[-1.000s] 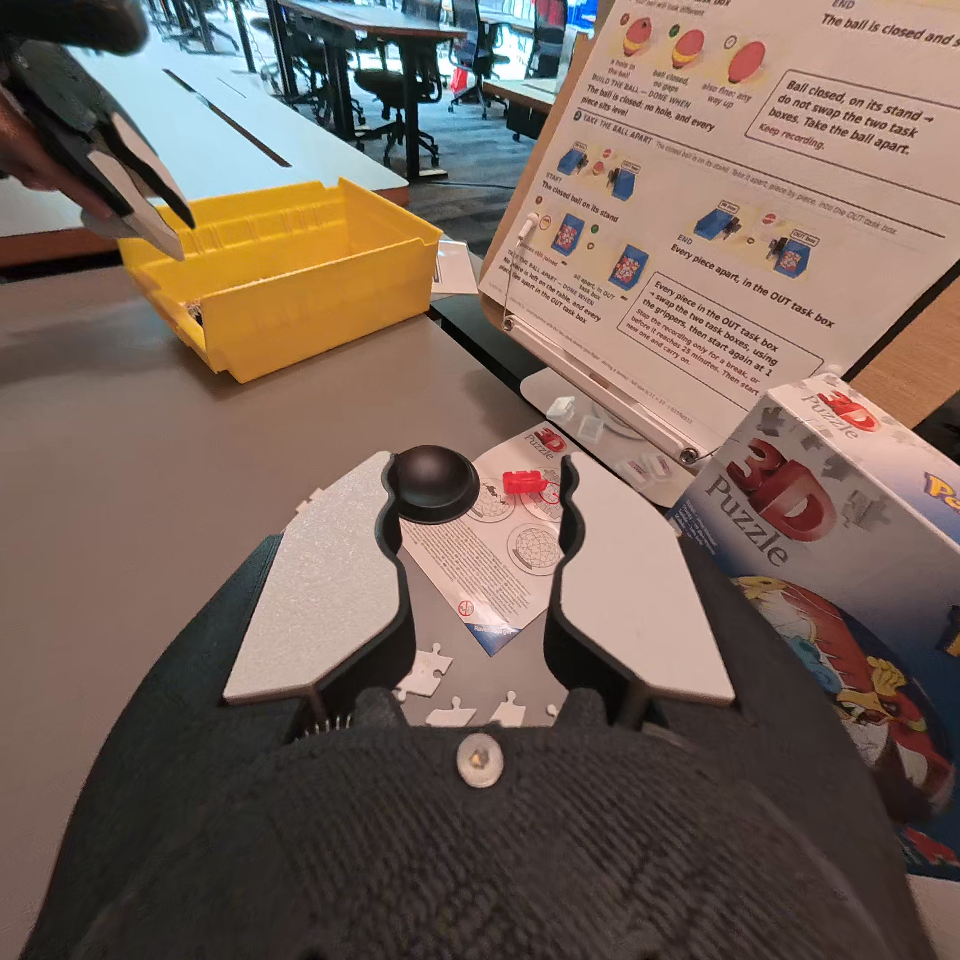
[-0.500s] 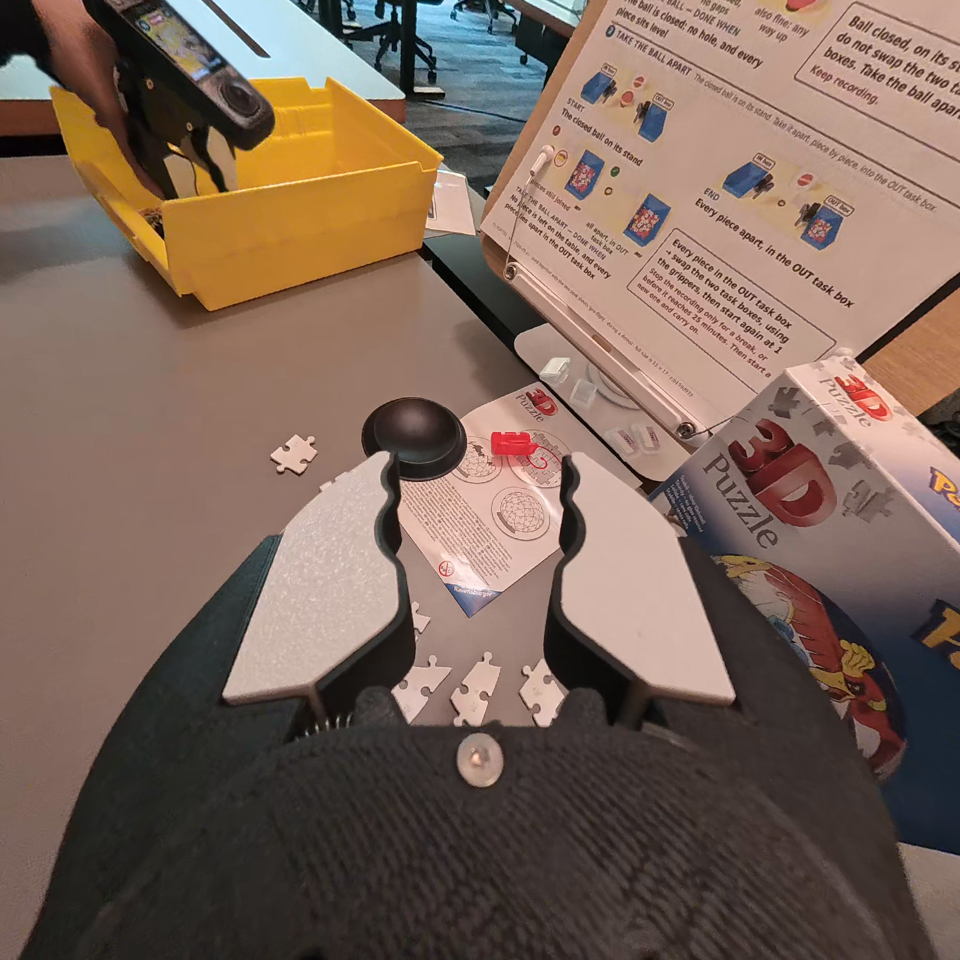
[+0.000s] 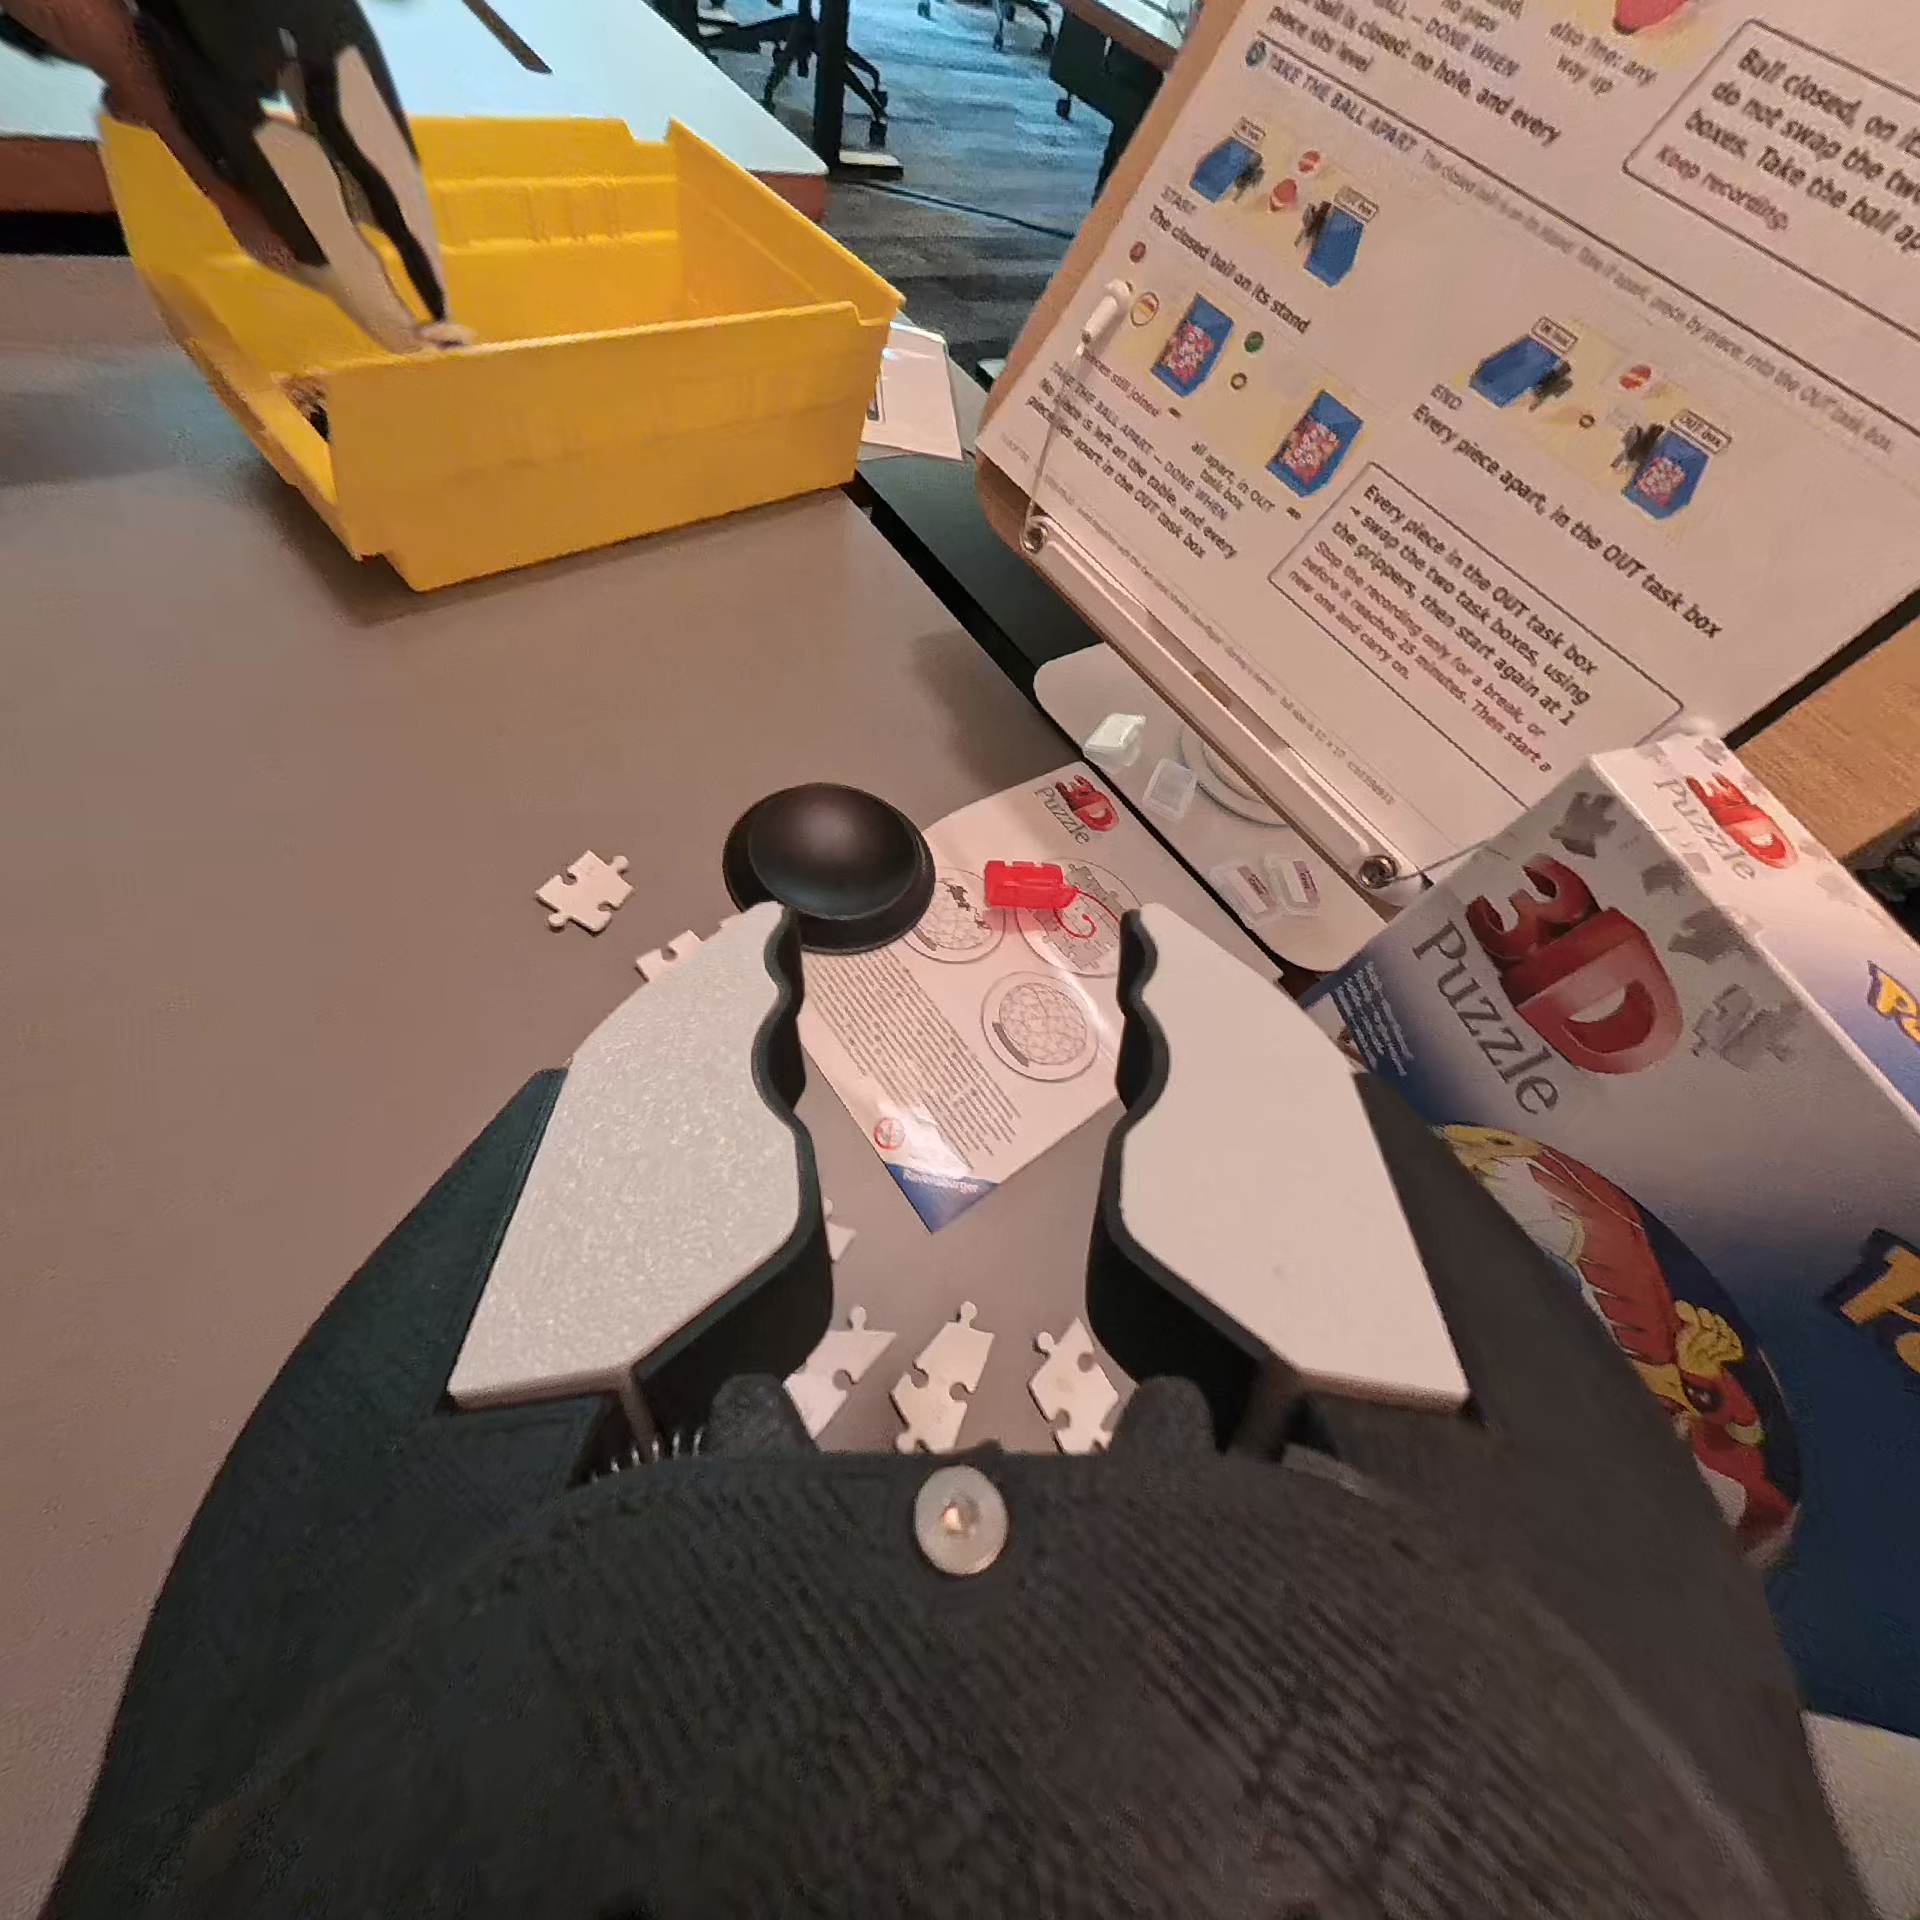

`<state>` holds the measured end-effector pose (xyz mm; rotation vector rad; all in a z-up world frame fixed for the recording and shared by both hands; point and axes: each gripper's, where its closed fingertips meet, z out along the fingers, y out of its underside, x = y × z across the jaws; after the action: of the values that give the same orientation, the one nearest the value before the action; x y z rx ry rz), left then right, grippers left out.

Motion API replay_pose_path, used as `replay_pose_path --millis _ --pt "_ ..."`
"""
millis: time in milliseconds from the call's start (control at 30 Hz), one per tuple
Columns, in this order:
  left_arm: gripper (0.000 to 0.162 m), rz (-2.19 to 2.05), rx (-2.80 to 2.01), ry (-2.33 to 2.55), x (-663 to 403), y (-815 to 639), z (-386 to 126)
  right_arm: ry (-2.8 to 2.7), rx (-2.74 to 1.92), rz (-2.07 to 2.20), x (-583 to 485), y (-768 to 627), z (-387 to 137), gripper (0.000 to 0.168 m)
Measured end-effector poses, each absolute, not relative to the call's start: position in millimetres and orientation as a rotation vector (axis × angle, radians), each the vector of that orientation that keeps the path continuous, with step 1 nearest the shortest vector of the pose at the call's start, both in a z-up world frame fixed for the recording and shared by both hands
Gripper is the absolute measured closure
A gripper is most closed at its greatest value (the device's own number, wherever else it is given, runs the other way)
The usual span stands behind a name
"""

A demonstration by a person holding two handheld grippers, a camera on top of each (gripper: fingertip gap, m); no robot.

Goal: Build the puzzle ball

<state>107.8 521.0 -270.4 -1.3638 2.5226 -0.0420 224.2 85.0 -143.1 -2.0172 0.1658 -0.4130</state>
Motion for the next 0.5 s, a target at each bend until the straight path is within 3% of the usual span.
replay_pose_path --millis 133,300,500 --pt "0.139 -0.852 -1.319 2.306 124 447 -187 0.097 -1.925 -0.304 204 105 -128 0.112" --pt "0.139 -1.94 -0.782 1.975 91 322 -72 -0.035 -1.746 0.015 145 151 -102 0.114" --pt "0.139 -2.515 -0.208 1.555 41 241 -26 -0.098 -1.501 0.519 63 191 -63 0.124"
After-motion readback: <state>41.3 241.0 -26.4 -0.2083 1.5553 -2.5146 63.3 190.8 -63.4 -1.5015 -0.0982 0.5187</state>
